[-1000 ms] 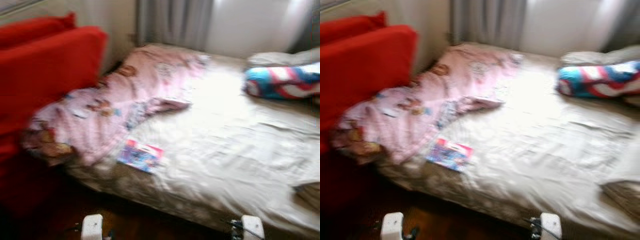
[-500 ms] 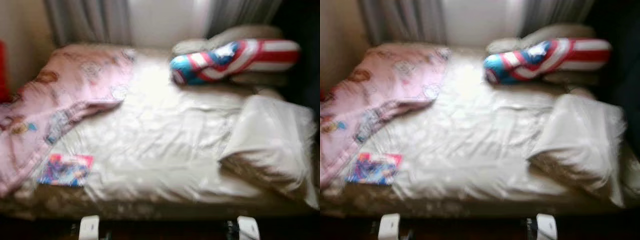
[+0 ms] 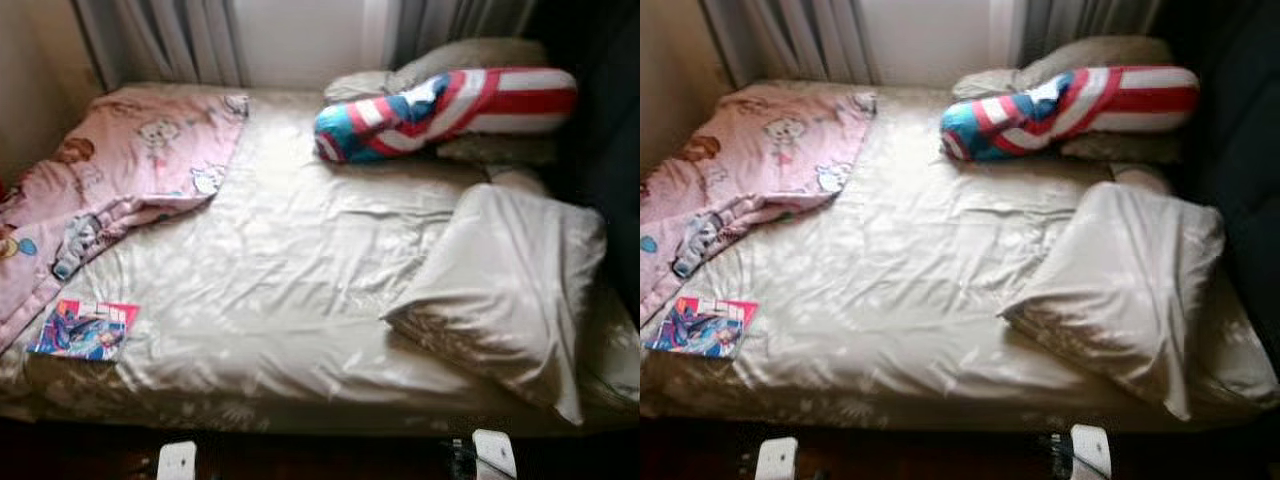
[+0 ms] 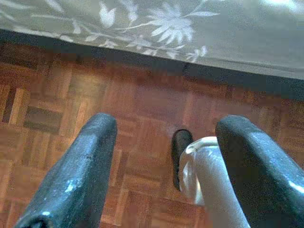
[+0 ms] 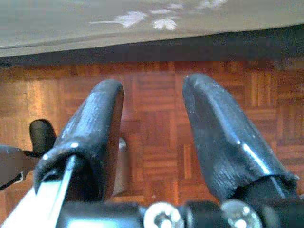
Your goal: Clean up the room
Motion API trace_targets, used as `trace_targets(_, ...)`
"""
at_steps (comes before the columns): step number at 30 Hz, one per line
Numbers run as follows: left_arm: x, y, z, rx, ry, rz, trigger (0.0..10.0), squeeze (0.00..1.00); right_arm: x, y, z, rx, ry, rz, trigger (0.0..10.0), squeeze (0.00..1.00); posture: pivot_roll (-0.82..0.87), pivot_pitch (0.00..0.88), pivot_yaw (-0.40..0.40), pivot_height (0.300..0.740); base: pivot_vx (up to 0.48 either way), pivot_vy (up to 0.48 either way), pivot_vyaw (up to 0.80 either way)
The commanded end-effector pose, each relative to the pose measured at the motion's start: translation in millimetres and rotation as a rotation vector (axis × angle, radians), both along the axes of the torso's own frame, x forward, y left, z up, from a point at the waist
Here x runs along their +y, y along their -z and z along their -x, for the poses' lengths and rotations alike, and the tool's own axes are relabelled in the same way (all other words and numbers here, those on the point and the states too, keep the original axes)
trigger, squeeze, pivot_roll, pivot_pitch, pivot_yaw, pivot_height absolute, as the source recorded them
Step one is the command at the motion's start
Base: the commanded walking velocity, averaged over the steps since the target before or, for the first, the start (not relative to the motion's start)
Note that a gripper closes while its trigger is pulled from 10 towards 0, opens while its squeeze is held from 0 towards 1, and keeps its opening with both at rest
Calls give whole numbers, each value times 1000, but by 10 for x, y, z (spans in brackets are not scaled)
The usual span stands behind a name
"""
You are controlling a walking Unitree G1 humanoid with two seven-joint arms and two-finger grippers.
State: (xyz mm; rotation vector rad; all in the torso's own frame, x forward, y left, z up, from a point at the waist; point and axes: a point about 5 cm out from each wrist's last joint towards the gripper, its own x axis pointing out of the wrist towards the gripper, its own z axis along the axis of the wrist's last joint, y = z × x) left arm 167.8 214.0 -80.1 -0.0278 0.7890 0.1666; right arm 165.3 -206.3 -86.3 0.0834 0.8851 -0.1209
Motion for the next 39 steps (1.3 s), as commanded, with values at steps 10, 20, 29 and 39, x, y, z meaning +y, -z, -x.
trace_targets(10, -35, 15, 6, 16, 16, 5, 10000, 0, -51, 23, 71, 21, 18, 9, 10000, 0, -12, 46, -10, 740, 0, -285, 0)
trace_targets(20, -33, 17, 15, 15, 15, 14, 10000, 0, -45, 27, 80, 23, 18, 9, 10000, 0, -14, 35, -7, 740, 0, 0, 0)
trace_targets(29, -26, 11, 3, 11, 8, 14, 10000, 0, -39, 22, 67, 14, 24, 2, 10000, 0, -14, 56, -9, 740, 0, 0, 0)
trace_targets(39, -23, 8, -4, 11, 7, 14, 10000, 0, -36, 19, 59, 12, 23, -3, 10000, 0, -11, 70, -11, 740, 101, 0, 0)
